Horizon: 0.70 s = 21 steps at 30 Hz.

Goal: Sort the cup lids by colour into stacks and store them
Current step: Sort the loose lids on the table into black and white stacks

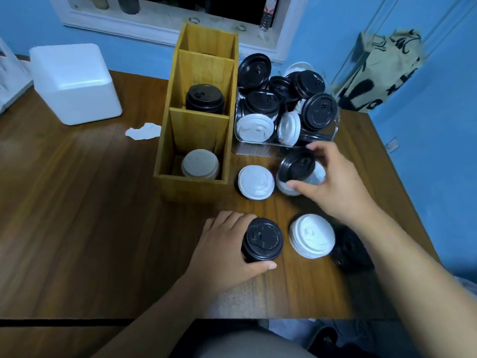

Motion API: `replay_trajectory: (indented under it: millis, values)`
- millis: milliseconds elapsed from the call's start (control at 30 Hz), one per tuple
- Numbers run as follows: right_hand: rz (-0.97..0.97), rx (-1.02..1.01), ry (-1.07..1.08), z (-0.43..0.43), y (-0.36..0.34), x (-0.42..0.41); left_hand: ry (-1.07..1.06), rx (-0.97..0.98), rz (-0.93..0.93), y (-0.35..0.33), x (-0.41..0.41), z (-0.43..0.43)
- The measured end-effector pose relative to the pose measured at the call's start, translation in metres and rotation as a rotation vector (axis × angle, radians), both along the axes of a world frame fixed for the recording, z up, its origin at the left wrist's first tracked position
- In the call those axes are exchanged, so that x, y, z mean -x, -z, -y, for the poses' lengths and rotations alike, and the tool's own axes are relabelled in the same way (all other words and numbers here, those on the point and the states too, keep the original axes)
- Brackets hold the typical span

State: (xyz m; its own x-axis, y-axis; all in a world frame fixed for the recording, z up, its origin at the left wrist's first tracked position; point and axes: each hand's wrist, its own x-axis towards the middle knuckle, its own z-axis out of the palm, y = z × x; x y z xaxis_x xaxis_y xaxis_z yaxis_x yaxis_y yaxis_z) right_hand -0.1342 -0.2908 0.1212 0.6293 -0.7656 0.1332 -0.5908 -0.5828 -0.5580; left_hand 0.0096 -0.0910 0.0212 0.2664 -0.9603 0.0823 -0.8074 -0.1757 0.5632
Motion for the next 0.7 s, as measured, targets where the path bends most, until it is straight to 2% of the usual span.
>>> replay_trajectory:
  millis: [167, 333, 400, 467, 533, 633, 700]
  values:
    - [-0.215, 0.194, 0.111, 0.032, -0.007, 0.091, -0.012, -0.007, 0.005, 0.001, 0.001, 0.0]
    - [-0.647, 0.225, -0.037, 0.062, 0.01, 0.114, -0.029, 0.008, 0.017, 0.003, 0.002, 0.001]
    - [-0.708, 0.148, -0.09, 0.067, 0.02, 0.108, -0.036, -0.011, 0.028, 0.002, 0.002, 0.002]
    - [-0.678, 0.029, -0.135, 0.069, 0.029, 0.106, -0.042, -0.026, 0.029, 0.001, 0.003, 0.002]
    - [-0.549, -0.07, -0.141, 0.067, 0.033, 0.11, -0.046, -0.03, 0.027, 0.0, 0.004, 0.003]
    - [-0.238, -0.091, 0.069, 0.062, 0.032, 0.127, -0.044, -0.032, 0.031, -0.001, 0.004, 0.002]
    - [-0.203, -0.085, 0.241, 0.061, 0.037, 0.135, -0.039, -0.036, 0.031, -0.001, 0.004, 0.002]
